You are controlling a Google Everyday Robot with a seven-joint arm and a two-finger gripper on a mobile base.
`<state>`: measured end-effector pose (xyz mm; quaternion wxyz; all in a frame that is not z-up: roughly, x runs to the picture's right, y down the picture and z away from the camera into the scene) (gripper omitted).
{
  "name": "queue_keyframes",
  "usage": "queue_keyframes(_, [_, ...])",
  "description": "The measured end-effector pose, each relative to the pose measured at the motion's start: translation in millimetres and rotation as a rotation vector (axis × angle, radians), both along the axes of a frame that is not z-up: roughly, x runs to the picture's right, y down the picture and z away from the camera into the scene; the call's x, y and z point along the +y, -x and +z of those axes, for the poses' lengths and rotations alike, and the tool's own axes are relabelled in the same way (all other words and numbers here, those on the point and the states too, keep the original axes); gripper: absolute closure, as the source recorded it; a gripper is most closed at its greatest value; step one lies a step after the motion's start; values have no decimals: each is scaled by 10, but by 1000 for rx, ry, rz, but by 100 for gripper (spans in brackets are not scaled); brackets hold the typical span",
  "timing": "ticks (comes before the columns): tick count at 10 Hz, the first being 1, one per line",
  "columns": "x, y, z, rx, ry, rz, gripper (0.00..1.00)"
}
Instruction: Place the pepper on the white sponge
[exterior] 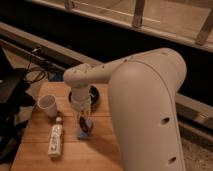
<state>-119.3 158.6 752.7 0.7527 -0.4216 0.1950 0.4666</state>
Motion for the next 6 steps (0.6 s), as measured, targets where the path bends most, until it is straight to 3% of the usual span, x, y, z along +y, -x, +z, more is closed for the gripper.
queue_keyframes(2, [47, -53, 162, -46, 24, 57, 95])
queue_keyframes(3, [60, -34, 197, -48, 24, 52, 91])
queue_keyframes(6, [143, -140, 336, -33, 44, 68, 60])
